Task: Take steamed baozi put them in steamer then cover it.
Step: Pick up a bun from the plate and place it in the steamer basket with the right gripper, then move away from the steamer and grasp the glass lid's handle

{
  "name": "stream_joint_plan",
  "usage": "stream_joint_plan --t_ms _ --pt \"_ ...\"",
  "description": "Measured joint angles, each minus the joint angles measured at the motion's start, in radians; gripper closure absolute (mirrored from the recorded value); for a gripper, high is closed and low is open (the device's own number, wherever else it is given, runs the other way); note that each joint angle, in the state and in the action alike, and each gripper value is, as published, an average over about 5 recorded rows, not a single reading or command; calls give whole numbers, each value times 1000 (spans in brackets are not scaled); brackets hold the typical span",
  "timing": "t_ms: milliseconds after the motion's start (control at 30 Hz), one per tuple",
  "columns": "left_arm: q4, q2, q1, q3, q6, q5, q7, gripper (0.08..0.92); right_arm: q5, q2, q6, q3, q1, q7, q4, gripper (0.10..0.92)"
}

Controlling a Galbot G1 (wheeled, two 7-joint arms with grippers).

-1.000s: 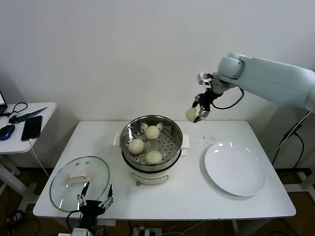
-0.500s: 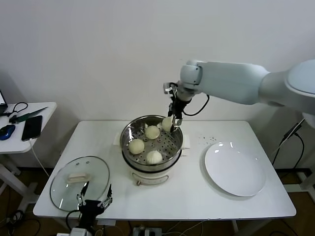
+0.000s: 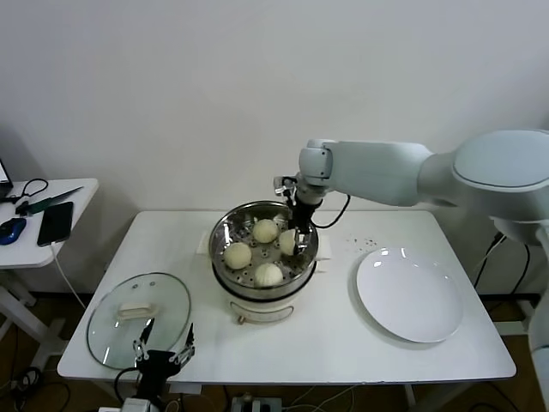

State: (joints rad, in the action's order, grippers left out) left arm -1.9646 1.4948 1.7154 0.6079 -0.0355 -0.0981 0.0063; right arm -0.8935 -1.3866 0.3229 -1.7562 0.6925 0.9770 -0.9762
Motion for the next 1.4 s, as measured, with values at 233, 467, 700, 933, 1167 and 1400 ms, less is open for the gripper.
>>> stream_joint_plan --t_ms 233,467,700,933,1167,1400 --pt "1 0 -2 -1 0 0 0 177 10 -1 1 -3 -19 -16 1 303" --pt "0 -1 -1 -3 0 0 0 177 20 9 5 2 -18 -28 -10 223" --pt "-4 1 -2 -4 2 -3 0 177 26 30 5 18 -3 -30 -31 203" --pt "-7 1 -2 -2 5 -5 1 177 26 73 -9 52 25 -28 -68 203" --pt "-15 2 0 -1 5 -15 0 177 -2 176 -62 117 51 -90 -136 203" --pt "-28 -4 5 6 5 -24 -3 177 -31 349 -176 223 -1 -289 -251 203"
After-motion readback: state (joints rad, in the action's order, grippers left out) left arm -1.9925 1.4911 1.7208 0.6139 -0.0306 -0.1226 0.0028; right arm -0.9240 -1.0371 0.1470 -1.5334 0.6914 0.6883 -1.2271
